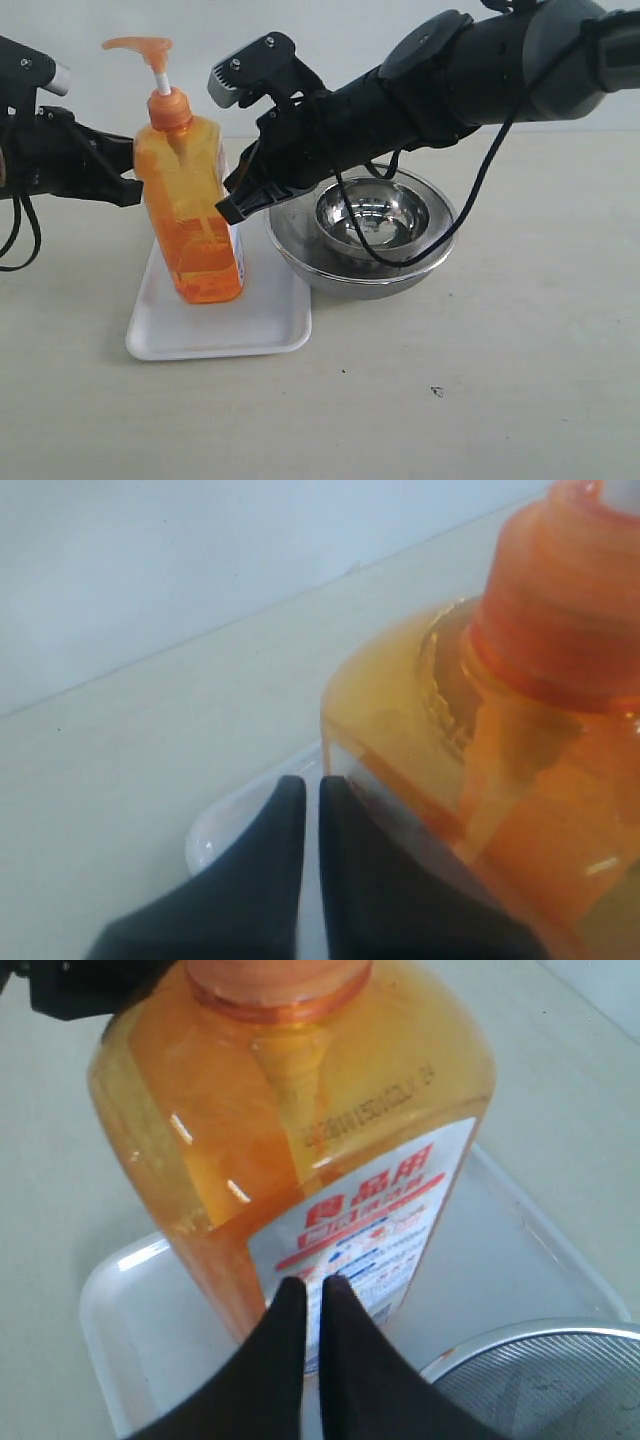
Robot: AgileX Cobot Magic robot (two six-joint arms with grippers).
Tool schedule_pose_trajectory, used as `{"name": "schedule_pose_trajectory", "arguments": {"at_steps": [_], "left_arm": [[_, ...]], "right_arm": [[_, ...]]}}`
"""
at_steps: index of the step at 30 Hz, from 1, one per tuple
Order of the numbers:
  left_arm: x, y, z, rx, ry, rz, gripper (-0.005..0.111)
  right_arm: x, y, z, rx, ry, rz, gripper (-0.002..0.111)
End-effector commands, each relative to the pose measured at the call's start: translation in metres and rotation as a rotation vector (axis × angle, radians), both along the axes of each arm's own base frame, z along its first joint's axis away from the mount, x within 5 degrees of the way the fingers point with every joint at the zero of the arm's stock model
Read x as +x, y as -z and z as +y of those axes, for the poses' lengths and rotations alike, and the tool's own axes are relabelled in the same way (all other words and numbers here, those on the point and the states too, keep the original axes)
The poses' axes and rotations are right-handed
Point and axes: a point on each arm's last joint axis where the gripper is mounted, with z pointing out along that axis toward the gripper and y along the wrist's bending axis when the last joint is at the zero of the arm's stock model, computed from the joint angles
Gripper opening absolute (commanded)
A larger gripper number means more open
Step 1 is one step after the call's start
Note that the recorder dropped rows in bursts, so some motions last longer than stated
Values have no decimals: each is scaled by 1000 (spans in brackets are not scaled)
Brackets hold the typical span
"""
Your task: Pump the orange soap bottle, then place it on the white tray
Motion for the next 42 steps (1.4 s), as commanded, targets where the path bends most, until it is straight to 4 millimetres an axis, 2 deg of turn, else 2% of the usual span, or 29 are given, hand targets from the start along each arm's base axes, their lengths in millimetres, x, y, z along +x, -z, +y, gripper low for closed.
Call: {"name": "schedule_pose_trajectory", "arguments": {"at_steps": [1,4,8,11,15,16,17,19,22,24,32,42], "left_arm": [[-1,1,11,61,-110,60,5],[-7,-13,16,65,-170,51,5],[-24,-54,21,18,-234,-43,5],[-45,-82,28,14,-320,-98,5],[-87,-104,33,51,-403,-155,5],[-98,-107,32,39,-403,-171,5],[-119,-109,29,-21,-396,-191,5],[-149,-103,26,-87,-377,-202,5],[-181,-88,38,-96,-473,-167,5],[-196,-87,43,-110,-486,-201,5],[-215,-99,45,-171,-457,-314,5],[-222,-103,46,-188,-449,-351,5]], "right_arm": [[6,-6,-3,0,55,-57,0],[10,-11,-6,2,99,-98,0],[12,-26,-12,13,139,-160,0],[13,-44,-25,38,163,-187,0],[12,-73,-52,91,184,-174,0],[11,-79,-59,101,172,-164,0],[8,-90,-73,114,149,-147,0],[4,-104,-96,125,121,-117,0],[-3,-117,-123,69,129,-99,0],[-4,-120,-137,-11,145,-137,0],[-3,-122,-136,24,167,-125,0],[-3,-122,-136,26,168,-124,0]]}}
